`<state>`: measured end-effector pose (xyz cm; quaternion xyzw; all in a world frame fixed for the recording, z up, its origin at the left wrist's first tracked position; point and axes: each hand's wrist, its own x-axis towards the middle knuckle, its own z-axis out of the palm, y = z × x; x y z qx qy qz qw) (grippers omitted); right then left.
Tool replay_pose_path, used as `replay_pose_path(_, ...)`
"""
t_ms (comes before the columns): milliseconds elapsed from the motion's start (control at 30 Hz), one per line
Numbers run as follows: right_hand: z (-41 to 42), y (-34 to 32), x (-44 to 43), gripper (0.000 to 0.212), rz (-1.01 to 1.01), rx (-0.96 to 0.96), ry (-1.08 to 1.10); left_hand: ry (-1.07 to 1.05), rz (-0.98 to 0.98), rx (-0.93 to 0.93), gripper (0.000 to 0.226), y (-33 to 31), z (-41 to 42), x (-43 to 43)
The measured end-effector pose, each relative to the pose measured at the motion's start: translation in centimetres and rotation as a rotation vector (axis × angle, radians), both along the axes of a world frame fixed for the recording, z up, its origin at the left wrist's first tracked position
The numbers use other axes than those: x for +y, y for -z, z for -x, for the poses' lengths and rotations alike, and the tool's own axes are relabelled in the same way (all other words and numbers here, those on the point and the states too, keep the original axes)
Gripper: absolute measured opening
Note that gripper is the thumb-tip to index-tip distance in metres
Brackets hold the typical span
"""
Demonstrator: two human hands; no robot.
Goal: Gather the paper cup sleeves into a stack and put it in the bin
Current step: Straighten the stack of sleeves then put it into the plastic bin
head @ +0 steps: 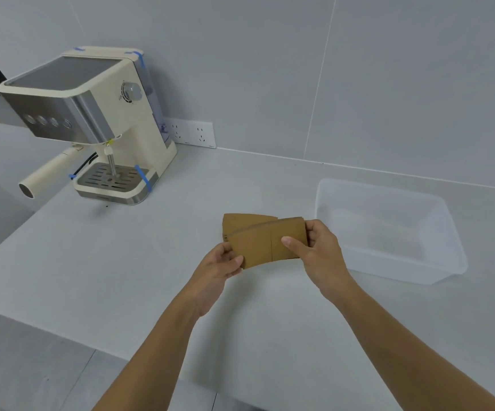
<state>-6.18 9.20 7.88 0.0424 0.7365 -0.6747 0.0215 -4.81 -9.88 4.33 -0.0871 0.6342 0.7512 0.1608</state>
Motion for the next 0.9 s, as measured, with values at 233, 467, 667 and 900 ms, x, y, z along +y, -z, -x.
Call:
replay_pose_path(233,0.6,1.2,-1.5,0.021,-0.049,-0.01,0.0,0.069,0.202,0.013,0.041,0.4,0.0,0.9)
replay_pose_path(467,1.2,2.0,-3.0,0.023,-0.139,-0.027,0.022,-0.001,0.362,0.04,0.03,0.8,0.9,0.3)
replay_pose_path(667,3.1,2.0,-3.6,0.027,-0.306,-0.095,0.043,-0.002,0.508,-0.002,0.03,-0.7,3.9,0.2)
replay_pose_path(900,6.7,1.8,-3.5,0.031,-0.364,-0.271,0.026,0.036,0.586,-0.136,0.008,-2.2,8.9,-0.5)
